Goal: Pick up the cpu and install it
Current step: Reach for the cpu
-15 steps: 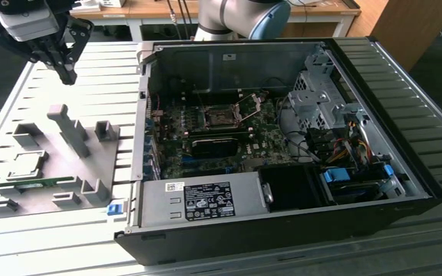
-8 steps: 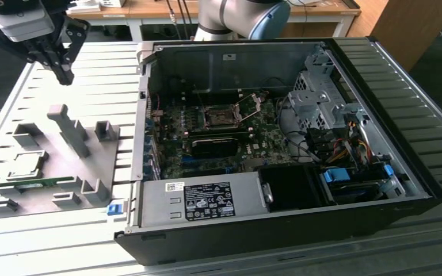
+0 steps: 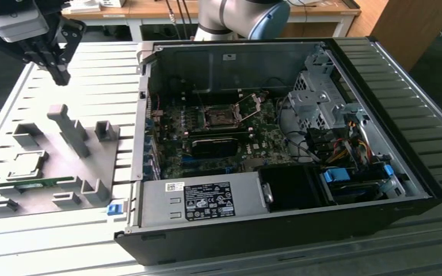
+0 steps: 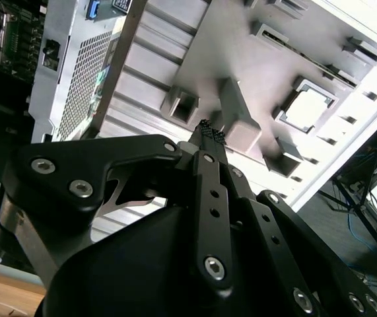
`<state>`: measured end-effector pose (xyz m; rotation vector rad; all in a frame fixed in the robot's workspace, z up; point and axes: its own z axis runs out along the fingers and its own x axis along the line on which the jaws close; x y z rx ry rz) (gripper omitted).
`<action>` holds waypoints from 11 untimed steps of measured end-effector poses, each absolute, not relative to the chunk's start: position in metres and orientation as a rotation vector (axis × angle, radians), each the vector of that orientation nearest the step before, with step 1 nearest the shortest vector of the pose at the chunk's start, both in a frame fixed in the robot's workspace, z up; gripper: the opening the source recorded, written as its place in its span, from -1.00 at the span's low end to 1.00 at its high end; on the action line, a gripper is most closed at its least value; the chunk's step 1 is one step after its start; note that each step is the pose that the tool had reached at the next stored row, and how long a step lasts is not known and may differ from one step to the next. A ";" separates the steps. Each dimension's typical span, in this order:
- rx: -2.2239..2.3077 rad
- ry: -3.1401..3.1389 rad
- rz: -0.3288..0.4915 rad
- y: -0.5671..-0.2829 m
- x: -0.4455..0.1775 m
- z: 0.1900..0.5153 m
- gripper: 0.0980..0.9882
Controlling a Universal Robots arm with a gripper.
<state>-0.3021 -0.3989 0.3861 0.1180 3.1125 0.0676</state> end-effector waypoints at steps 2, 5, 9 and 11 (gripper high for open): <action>0.118 3.112 0.068 -0.399 -0.304 0.386 -0.98; 0.118 3.112 0.068 -0.399 -0.306 0.386 -0.98; 0.118 3.112 0.068 -0.399 -0.311 0.386 -0.98; 0.118 3.113 0.068 -0.399 -0.314 0.385 -0.98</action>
